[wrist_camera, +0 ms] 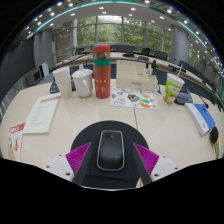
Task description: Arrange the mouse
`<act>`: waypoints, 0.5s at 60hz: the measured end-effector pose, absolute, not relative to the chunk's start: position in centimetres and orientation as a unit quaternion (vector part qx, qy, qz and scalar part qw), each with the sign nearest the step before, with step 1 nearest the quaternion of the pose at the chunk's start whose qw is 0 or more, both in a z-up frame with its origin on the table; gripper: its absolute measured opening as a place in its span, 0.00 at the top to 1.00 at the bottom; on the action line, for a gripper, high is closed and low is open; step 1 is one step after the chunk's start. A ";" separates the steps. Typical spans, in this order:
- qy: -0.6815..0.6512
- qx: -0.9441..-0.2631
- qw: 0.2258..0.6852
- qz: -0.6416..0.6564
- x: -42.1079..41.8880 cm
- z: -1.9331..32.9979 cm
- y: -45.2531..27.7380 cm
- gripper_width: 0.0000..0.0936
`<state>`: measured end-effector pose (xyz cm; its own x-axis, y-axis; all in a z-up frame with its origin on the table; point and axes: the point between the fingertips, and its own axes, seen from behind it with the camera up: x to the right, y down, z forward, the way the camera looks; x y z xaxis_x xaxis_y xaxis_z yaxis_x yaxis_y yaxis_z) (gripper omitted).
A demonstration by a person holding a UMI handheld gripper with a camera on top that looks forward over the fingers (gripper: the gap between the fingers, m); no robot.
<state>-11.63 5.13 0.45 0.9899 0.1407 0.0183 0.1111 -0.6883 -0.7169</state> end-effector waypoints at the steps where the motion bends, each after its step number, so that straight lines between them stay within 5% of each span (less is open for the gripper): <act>1: -0.070 -0.918 0.390 0.014 -11.5 0.8 4.9 0.12; 30: -0.049 -0.905 0.423 0.003 -10.9 14.4 -10.9 0.09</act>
<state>-10.85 -10.92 14.36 0.9951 0.0918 0.0362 0.0867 -0.6372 -0.7658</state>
